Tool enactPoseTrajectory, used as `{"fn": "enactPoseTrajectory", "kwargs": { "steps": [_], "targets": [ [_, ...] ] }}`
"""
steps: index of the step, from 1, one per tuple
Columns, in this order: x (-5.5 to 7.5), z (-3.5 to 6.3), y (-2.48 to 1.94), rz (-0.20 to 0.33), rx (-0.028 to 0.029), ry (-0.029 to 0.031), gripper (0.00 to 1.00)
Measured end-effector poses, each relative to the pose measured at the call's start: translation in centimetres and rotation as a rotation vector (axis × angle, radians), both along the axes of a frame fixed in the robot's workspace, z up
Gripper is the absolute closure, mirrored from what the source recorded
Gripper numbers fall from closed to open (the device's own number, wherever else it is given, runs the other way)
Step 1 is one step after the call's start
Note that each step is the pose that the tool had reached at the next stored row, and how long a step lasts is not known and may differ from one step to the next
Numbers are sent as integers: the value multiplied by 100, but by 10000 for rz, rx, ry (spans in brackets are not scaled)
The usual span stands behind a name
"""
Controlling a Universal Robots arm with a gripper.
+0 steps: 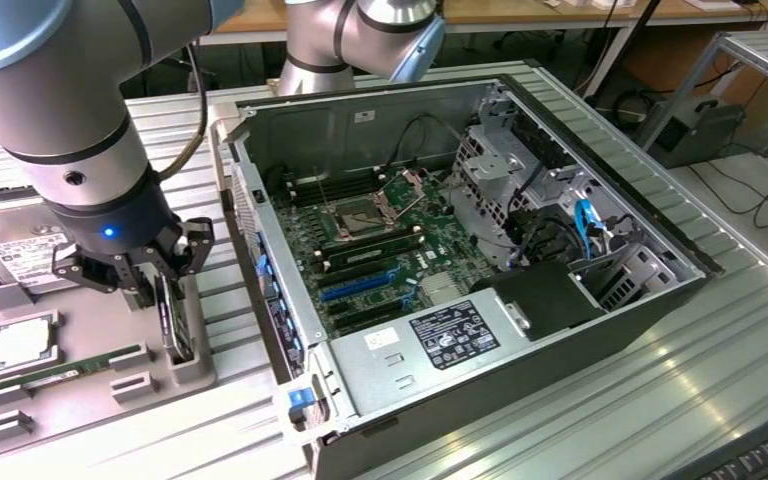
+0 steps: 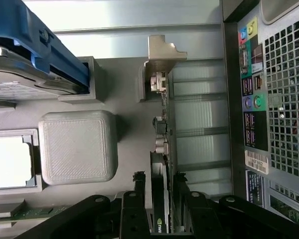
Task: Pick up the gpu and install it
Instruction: 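Pick up the gpu and move the gpu toward the slot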
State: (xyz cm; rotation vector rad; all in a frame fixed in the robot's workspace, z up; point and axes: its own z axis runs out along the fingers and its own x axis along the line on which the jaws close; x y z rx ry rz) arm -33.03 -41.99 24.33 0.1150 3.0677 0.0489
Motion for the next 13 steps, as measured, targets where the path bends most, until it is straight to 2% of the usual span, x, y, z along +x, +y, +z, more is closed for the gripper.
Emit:
{"fn": "enactPoseTrajectory", "kwargs": {
  "steps": [1, 2, 4, 8, 13],
  "targets": [
    [0, -2, 0, 0, -1, 0, 65],
    [1, -3, 1, 2, -2, 2, 72],
    [5, -6, 2, -1, -1, 2, 74],
    [33, -9, 2, 10, -18, 7, 74],
    [88, -9, 2, 223, -59, 57, 74]
  ]
}}
